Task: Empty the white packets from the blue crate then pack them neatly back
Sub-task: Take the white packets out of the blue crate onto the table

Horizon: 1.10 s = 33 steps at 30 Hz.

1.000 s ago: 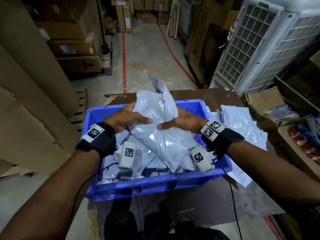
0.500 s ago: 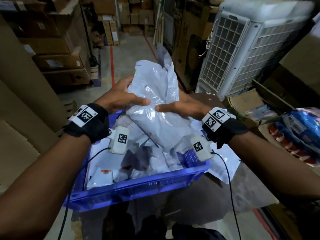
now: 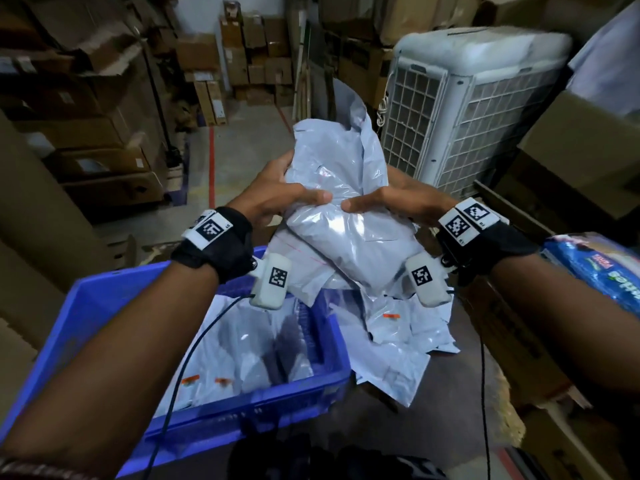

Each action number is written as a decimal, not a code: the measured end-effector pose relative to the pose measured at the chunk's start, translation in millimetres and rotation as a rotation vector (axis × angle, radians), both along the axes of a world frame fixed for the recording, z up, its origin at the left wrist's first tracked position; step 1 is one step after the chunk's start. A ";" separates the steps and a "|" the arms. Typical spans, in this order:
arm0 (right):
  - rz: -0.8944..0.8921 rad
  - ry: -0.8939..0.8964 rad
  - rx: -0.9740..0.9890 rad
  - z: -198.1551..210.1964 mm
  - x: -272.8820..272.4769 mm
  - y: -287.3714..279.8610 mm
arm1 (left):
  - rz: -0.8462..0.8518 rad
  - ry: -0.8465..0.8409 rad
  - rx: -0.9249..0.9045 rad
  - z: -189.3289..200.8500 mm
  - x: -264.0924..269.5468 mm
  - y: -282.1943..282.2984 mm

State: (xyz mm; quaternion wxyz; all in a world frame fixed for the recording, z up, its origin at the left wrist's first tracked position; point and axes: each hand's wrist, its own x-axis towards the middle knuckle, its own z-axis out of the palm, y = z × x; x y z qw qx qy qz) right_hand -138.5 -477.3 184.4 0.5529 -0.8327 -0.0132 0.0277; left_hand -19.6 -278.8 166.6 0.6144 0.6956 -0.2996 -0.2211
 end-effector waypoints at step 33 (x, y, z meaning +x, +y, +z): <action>-0.261 0.088 -0.401 -232.8 -9.2 -100.3 | 0.135 -0.044 0.927 -183.9 -29.6 -130.7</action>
